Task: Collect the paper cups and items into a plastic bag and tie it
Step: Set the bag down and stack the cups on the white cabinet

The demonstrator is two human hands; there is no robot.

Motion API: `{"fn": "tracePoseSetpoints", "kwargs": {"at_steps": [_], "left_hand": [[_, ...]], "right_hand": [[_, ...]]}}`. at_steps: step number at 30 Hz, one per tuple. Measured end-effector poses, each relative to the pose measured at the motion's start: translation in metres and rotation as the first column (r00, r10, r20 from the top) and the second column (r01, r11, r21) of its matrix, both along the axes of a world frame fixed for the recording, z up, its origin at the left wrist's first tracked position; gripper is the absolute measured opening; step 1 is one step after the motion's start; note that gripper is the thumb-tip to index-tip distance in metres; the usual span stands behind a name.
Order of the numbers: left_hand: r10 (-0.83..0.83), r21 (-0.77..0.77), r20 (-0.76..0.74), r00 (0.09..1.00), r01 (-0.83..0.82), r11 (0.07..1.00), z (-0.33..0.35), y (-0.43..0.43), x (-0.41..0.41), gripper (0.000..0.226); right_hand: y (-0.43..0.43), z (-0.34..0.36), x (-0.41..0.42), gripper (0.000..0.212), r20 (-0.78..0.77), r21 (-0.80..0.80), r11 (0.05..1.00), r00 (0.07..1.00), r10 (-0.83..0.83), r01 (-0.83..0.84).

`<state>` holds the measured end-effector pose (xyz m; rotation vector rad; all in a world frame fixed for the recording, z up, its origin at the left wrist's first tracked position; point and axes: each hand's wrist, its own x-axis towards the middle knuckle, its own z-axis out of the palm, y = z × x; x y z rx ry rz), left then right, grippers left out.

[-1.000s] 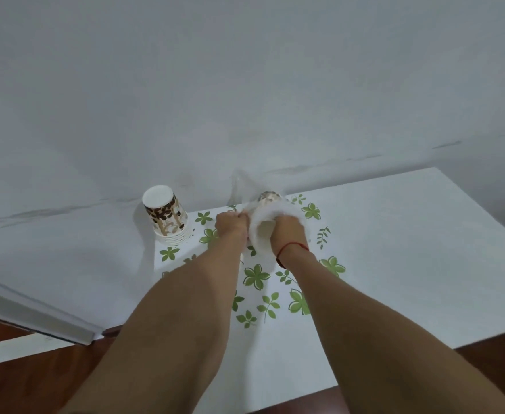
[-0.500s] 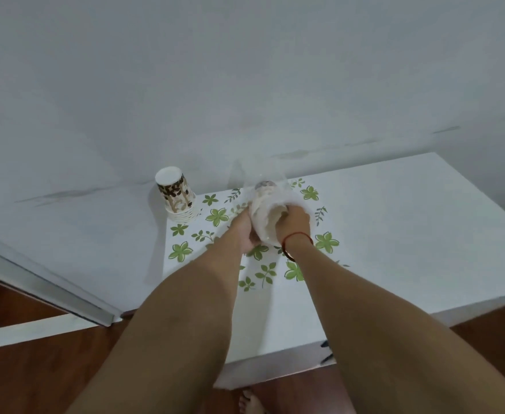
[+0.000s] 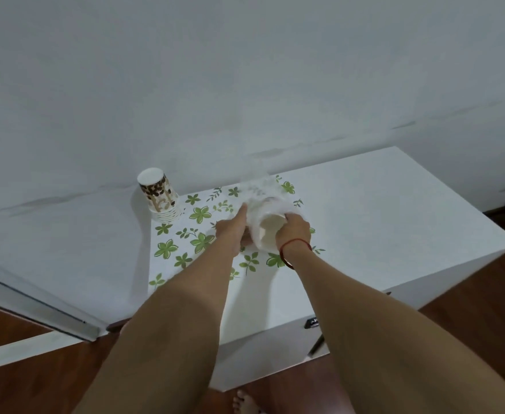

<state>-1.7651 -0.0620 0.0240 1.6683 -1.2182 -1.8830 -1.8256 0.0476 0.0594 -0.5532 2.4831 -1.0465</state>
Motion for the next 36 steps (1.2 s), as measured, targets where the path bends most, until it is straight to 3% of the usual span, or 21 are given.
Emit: {"fn": "tracePoseSetpoints", "kwargs": {"at_steps": [3, 7, 11, 16, 21, 23, 27, 29, 33, 36], "left_hand": [[-0.073, 0.02, -0.06, 0.996, 0.074, 0.997, 0.007, 0.006, 0.012, 0.049], [-0.007, -0.162, 0.061, 0.998, 0.016, 0.987, 0.01, -0.004, 0.021, 0.017], [0.112, -0.21, 0.062, 0.992, -0.097, 0.973, 0.003, -0.012, 0.024, 0.025], [0.087, -0.184, 0.021, 0.996, -0.082, 0.98, -0.001, -0.009, 0.011, 0.025], [0.092, -0.302, 0.046, 0.995, -0.074, 0.95, -0.004, -0.022, 0.016, 0.025], [0.055, -0.264, 0.062, 0.997, -0.037, 0.964, -0.008, -0.028, 0.022, 0.032], [-0.044, -0.173, 0.149, 0.988, 0.07, 0.982, 0.007, -0.018, 0.019, 0.074], [-0.086, -0.139, 0.168, 0.982, 0.11, 0.984, 0.011, -0.013, 0.023, 0.084], [-0.15, -0.014, -0.032, 0.988, 0.15, 0.989, 0.011, -0.009, 0.042, 0.075], [-0.214, 0.071, -0.208, 0.954, 0.233, 0.97, 0.016, 0.0, 0.048, 0.063]], "right_hand": [[-0.007, -0.002, 0.011, 0.039, -0.023, 0.025, 0.999, 0.999, 0.022, -0.022], [-0.015, -0.004, 0.02, 0.043, -0.018, 0.065, 0.989, 0.991, 0.136, -0.135], [-0.016, -0.002, 0.02, 0.048, -0.03, 0.042, 0.974, 0.974, 0.225, -0.223], [-0.006, -0.005, 0.009, 0.05, -0.019, 0.048, 0.974, 0.975, 0.221, -0.22], [-0.002, -0.001, -0.002, 0.043, -0.073, -0.047, 0.965, 0.964, 0.254, -0.258], [-0.005, 0.0, -0.007, 0.044, -0.052, -0.051, 0.967, 0.968, 0.246, -0.249], [-0.014, 0.004, -0.002, 0.052, 0.092, -0.081, 0.985, 0.982, 0.163, -0.156], [-0.015, 0.004, 0.003, 0.047, 0.152, -0.117, 0.982, 0.974, 0.167, -0.15], [-0.019, 0.013, 0.001, 0.031, 0.274, -0.175, 0.974, 0.943, 0.187, -0.142], [-0.017, 0.016, 0.004, 0.031, 0.287, -0.21, 0.978, 0.955, 0.074, -0.012]]}}
